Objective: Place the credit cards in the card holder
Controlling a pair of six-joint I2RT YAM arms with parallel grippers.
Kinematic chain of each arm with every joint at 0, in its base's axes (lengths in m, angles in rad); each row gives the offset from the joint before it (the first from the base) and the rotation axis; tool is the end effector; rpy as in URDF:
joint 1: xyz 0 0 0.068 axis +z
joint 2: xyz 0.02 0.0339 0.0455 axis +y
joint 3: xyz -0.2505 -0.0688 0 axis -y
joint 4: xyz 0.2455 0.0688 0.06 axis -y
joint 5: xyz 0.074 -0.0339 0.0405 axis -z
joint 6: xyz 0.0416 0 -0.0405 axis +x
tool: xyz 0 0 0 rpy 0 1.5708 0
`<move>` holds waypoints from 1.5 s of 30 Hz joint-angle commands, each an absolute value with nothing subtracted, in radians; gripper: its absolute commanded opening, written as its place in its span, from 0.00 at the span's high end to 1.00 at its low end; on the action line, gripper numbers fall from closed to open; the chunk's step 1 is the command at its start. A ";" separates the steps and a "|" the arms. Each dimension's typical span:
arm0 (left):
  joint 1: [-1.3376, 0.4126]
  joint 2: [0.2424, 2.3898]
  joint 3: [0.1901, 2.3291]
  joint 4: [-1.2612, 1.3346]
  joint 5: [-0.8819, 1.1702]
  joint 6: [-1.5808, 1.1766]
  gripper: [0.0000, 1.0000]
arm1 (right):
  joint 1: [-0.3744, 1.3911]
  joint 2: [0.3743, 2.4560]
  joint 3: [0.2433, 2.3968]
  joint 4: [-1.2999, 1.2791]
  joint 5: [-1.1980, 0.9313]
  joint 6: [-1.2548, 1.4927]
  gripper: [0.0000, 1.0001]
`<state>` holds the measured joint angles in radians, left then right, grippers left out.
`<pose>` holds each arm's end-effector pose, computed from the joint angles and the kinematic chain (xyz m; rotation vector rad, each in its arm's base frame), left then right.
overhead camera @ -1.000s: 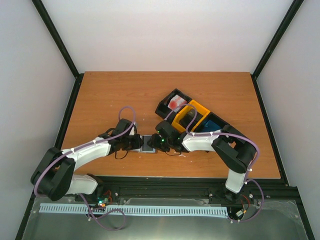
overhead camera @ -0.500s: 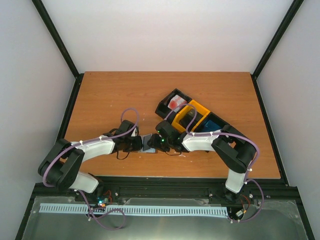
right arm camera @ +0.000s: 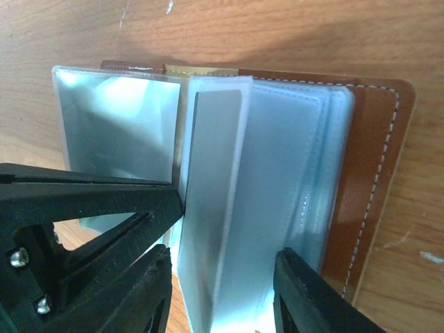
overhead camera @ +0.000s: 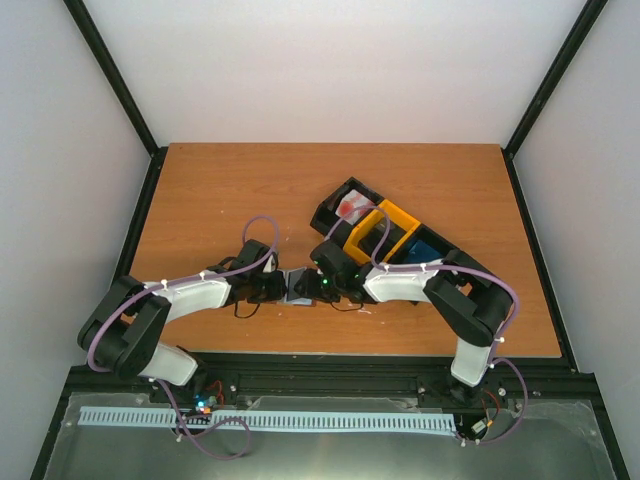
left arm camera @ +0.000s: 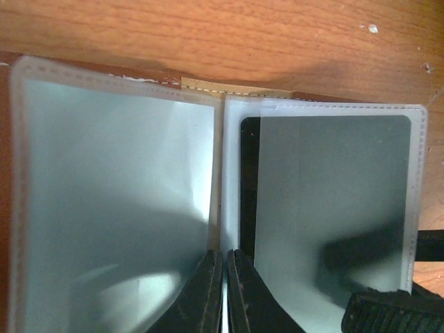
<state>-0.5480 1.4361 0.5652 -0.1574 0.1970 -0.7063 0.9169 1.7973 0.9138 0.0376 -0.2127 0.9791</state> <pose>0.2089 -0.1370 0.1143 -0.1415 2.7361 -0.6661 0.2086 0.2867 0.1201 -0.0254 2.7111 1.0031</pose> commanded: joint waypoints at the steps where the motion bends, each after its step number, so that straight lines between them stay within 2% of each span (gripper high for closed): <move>1: -0.548 1.464 0.555 -0.170 0.177 -0.687 0.95 | 0.932 1.754 0.966 -0.051 -0.130 0.931 0.58; 4: -0.547 1.464 0.555 -0.172 0.176 -0.687 0.95 | 0.937 1.744 0.978 -0.081 -0.095 0.923 0.59; 11: -0.548 1.470 0.554 -0.169 0.176 -0.689 0.95 | 0.943 1.749 0.992 -0.095 -0.092 0.914 0.70; 23: -0.548 1.478 0.552 -0.169 0.174 -0.689 0.95 | 0.948 1.739 0.993 -0.117 -0.052 0.916 0.67; 36: -0.547 1.469 0.553 -0.170 0.175 -0.689 0.95 | 0.947 1.820 0.996 -0.002 -0.213 0.936 0.69; 45: -0.548 1.413 0.570 -0.217 0.135 -0.699 0.95 | 0.948 1.815 0.983 0.066 -0.246 0.941 0.68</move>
<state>-0.5480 1.4368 0.5652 -0.1524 0.1894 -0.7063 0.9367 1.8130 0.9749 0.0170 -0.2306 0.9360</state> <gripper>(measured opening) 0.047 0.316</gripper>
